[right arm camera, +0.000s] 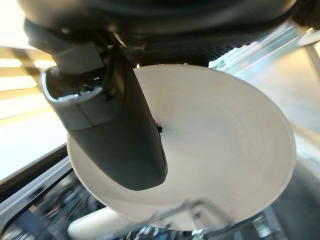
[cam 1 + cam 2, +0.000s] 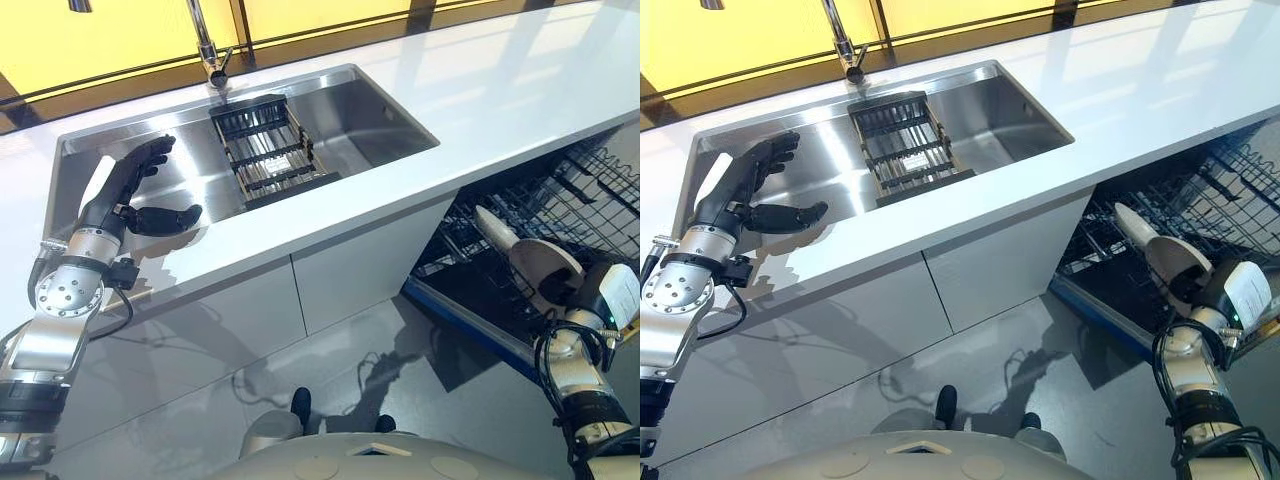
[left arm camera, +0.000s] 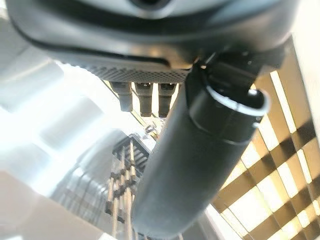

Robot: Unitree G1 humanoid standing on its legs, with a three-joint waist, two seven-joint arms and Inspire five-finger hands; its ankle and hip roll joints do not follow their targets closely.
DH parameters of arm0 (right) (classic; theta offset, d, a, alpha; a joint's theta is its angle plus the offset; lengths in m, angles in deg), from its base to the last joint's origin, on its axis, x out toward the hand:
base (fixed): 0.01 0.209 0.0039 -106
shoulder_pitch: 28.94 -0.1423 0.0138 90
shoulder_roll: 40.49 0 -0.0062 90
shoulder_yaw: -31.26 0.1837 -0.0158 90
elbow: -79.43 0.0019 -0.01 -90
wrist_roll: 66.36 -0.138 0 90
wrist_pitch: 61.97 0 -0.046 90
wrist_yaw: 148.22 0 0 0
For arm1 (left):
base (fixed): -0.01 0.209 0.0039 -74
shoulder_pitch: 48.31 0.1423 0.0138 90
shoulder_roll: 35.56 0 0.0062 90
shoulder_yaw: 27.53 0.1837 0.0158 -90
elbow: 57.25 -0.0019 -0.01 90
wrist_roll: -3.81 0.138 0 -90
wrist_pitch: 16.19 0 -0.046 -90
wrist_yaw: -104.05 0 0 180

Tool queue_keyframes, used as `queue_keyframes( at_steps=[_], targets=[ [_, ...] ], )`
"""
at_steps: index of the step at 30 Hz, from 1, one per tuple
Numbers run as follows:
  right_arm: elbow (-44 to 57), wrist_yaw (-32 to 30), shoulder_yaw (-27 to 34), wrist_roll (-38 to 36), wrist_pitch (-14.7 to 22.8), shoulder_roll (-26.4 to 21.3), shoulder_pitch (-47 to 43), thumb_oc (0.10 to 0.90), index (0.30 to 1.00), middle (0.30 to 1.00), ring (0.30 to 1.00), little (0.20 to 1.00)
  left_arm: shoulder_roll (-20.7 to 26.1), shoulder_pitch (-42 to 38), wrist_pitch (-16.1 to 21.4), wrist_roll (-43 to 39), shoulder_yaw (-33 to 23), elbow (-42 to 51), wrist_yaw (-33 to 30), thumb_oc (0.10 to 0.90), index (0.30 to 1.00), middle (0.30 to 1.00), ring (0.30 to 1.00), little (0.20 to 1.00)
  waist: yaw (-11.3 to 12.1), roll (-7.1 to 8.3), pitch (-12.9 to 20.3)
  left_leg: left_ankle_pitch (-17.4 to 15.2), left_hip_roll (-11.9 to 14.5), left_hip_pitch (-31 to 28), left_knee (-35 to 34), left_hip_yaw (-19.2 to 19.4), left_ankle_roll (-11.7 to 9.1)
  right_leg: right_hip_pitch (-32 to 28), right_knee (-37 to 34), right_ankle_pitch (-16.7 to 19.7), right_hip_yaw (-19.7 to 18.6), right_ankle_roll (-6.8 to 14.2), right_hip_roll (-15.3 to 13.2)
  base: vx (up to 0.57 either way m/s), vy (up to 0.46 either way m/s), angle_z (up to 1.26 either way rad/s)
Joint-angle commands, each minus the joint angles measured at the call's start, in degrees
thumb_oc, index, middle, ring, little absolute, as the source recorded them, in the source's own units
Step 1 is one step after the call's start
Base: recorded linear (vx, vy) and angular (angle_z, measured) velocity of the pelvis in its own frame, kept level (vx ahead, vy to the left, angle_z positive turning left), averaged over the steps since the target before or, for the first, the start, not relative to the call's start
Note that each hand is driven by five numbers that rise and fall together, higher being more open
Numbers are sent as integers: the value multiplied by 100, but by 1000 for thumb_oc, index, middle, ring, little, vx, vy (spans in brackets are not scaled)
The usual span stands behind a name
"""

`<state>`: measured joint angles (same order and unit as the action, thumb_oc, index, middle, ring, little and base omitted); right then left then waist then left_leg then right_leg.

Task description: Pick up plates and place into dishwasher.

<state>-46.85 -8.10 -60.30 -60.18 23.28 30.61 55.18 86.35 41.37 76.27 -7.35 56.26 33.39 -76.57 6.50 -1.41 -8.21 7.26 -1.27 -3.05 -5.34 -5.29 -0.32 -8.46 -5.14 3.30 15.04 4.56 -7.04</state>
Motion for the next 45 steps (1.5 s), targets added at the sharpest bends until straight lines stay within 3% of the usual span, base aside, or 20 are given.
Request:
queue_keyframes(
  at_steps=[1,6,21,36,38,39,45],
  targets=[
    [193,78,-643,26,264,-164,-777,100,300,300,300,200,318,-632,313,-16,-62,370,-137,800,900,900,900,900,331,-169,81,-735,-69,-137,272,173,-53,136,432,-405,57,212,-143,29,17,24],
    [391,-122,-694,-138,139,-143,-1063,100,300,300,300,200,269,-646,339,6,19,296,-106,800,900,900,900,900,347,-176,58,-737,-79,-166,287,168,-43,114,478,-429,67,190,-145,25,14,15],
    [462,-112,-432,-295,237,-239,-1220,100,300,300,300,200,218,-723,335,-29,160,202,45,800,900,900,900,900,343,-69,123,-819,-88,-366,300,227,-16,-50,415,-402,41,203,-121,14,2,2],
    [61,651,-830,-356,-471,-455,-1791,100,300,300,300,200,225,-969,233,-36,422,116,170,800,900,900,900,900,478,27,154,-820,-70,-444,280,167,-83,-195,267,-348,161,207,-107,11,-8,4],
    [5,837,-867,-405,-653,-446,-1802,259,436,436,436,359,230,-963,233,-63,412,110,194,800,900,900,900,900,491,35,163,-821,-74,-447,276,166,-85,-199,261,-348,167,211,-109,0,0,0],
    [-55,937,-894,-417,-731,-440,-1807,800,900,900,900,900,230,-972,220,-63,421,113,201,800,900,900,900,900,493,43,166,-821,-74,-449,275,170,-88,-200,259,-346,172,212,-110,0,0,0],
    [-311,1291,-977,-495,-969,-450,-1773,800,900,900,900,900,256,-1006,136,-101,439,150,210,800,900,900,900,900,496,78,166,-822,-63,-477,256,196,-95,-219,240,-339,173,219,-111,1,6,3]
  ],
)
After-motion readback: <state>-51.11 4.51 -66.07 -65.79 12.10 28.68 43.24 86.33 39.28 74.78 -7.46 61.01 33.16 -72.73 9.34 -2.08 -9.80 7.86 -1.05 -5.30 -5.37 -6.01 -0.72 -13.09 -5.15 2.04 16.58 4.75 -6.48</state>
